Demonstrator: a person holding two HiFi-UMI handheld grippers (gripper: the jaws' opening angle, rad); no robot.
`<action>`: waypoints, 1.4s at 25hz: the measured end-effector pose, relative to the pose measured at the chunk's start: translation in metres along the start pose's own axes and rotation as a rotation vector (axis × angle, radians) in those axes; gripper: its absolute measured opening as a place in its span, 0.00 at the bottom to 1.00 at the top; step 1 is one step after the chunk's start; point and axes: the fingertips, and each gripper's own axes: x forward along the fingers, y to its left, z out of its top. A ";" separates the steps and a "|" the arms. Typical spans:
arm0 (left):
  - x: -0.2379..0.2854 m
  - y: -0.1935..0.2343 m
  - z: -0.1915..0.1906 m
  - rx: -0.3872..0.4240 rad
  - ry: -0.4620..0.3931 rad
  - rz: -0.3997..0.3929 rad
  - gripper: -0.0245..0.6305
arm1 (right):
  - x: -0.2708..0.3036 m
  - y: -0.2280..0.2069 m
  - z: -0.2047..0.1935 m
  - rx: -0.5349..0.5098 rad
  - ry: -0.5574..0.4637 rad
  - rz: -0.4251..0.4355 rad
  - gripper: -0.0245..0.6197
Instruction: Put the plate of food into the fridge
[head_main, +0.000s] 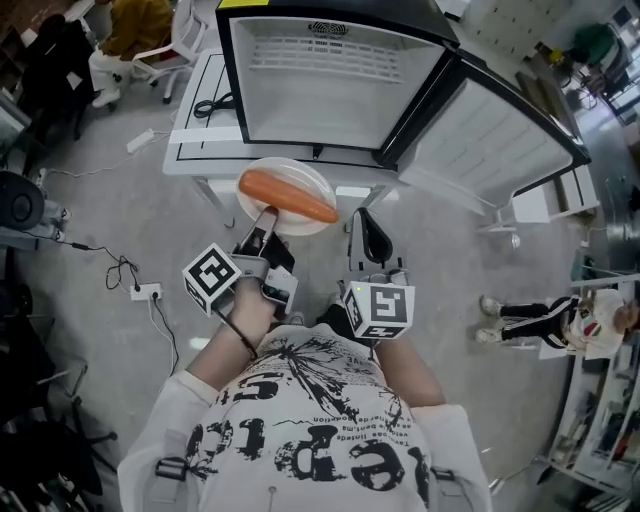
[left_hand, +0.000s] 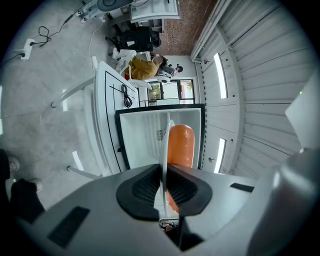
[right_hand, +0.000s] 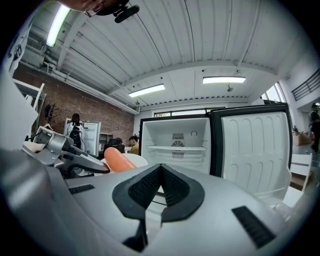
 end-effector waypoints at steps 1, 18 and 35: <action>0.004 0.001 0.003 0.001 -0.008 0.003 0.09 | 0.007 -0.002 -0.002 0.004 0.005 0.007 0.04; 0.129 -0.018 0.022 0.000 -0.229 0.024 0.09 | 0.137 -0.092 0.006 0.051 -0.020 0.243 0.04; 0.218 -0.050 0.043 0.010 -0.310 -0.039 0.09 | 0.209 -0.131 -0.009 0.019 0.019 0.363 0.04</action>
